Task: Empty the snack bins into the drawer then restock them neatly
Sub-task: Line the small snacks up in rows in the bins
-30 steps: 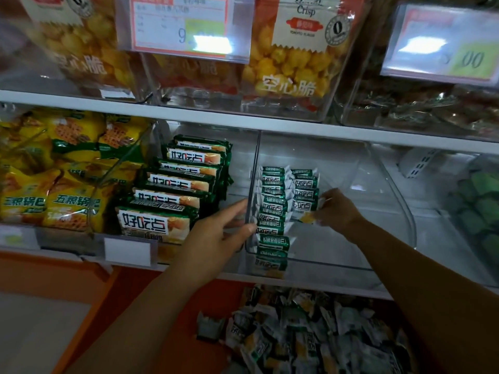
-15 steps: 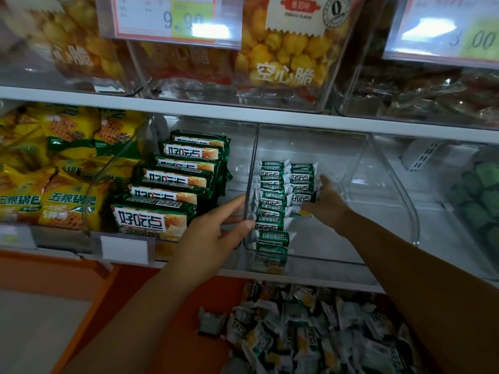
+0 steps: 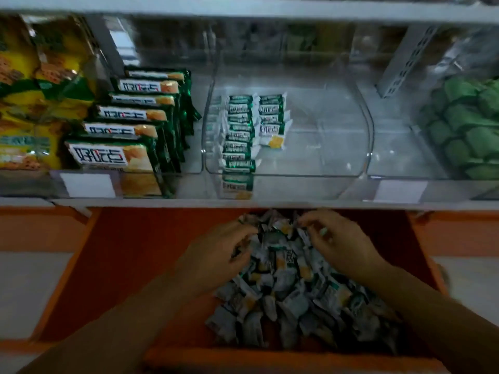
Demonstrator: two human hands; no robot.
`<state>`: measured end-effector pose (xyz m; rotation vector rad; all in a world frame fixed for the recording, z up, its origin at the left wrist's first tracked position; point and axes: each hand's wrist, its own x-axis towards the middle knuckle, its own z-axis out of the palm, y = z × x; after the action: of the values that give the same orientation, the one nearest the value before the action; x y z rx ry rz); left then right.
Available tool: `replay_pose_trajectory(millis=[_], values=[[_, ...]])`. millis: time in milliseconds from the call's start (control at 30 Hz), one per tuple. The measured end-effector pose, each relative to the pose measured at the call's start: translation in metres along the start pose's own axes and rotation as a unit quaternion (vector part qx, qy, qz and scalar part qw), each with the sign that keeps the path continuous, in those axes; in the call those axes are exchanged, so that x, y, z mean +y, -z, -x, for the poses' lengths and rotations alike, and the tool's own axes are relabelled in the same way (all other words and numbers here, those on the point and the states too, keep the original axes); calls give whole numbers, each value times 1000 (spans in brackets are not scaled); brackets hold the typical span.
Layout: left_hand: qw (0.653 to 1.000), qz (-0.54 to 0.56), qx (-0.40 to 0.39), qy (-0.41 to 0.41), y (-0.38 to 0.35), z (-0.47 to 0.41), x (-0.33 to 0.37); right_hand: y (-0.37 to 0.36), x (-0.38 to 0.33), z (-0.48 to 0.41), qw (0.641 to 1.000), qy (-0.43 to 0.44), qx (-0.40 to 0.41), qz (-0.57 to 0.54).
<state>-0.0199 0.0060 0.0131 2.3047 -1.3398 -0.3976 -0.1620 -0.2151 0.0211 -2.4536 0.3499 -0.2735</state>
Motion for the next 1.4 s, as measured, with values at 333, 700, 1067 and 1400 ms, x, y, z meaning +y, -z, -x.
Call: replay_pose_trajectory(millis=[333,700,1067,1400], values=[[968,87,-177,156,-153,-57,-12,-79,136,30,941,-272,-170,109],[959,108,-184,189,-221,-97,-17,-103,158,38,929,-209,-196,233],[941,173,-138,256,-217,-68,-9,-101,149,42,949,-260,-178,32],[873,340,-14,350,-144,-49,1,-51,72,43,904,-325,-126,-247]])
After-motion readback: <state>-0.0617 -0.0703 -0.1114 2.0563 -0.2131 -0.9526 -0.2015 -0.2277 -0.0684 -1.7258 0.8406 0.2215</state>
